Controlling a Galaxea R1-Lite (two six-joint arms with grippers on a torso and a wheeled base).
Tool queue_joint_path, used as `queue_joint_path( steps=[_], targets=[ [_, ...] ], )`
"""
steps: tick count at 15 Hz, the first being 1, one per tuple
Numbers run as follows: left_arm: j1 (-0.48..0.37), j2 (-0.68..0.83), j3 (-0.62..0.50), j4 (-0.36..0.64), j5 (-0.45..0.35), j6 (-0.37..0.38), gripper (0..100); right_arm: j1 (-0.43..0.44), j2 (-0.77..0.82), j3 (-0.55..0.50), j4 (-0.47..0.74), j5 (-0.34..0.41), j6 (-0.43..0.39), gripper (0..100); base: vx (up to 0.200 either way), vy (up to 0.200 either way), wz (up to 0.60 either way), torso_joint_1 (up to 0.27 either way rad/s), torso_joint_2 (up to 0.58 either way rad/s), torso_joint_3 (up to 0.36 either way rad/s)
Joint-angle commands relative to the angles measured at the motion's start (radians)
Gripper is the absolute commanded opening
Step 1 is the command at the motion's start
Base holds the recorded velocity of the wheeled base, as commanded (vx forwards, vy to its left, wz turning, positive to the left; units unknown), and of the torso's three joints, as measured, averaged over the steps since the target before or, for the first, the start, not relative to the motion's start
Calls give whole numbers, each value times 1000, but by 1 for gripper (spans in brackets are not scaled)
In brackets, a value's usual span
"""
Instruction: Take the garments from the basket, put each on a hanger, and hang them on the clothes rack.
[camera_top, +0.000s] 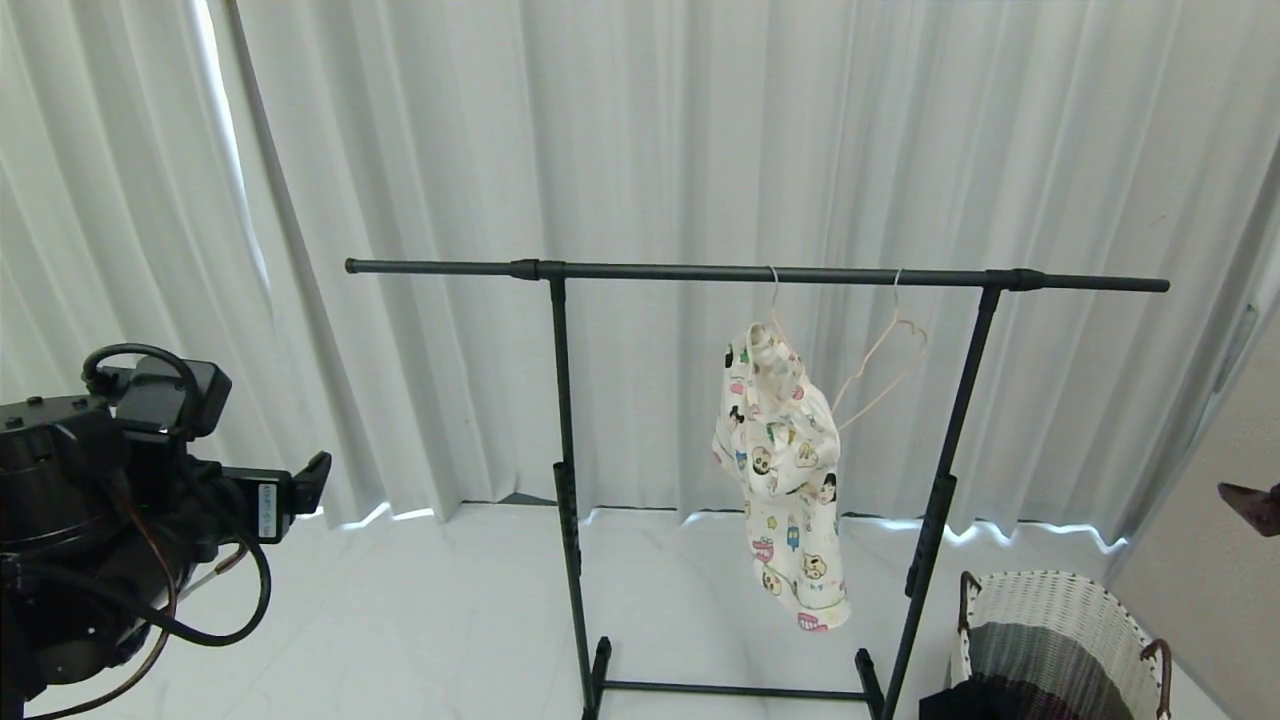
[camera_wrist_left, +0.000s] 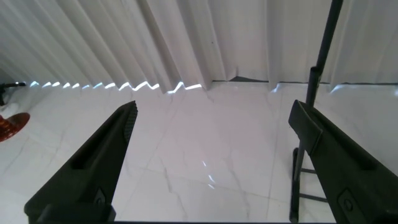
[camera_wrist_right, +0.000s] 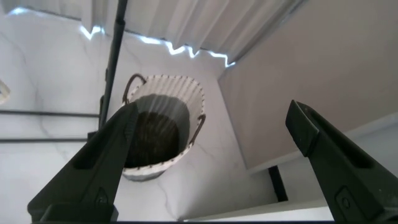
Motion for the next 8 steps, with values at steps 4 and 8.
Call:
queue_joint_path(
  steps=[4, 8],
  targets=[
    [0, -6, 25, 0, 2, 1, 100, 0, -7, 90, -69, -1, 3, 100, 0, 0, 0, -232, 520, 273],
    [5, -3, 29, 0, 40, 1, 100, 0, -3, 95, -69, -1, 1, 100, 0, 0, 0, -233, 527, 281]
  ],
)
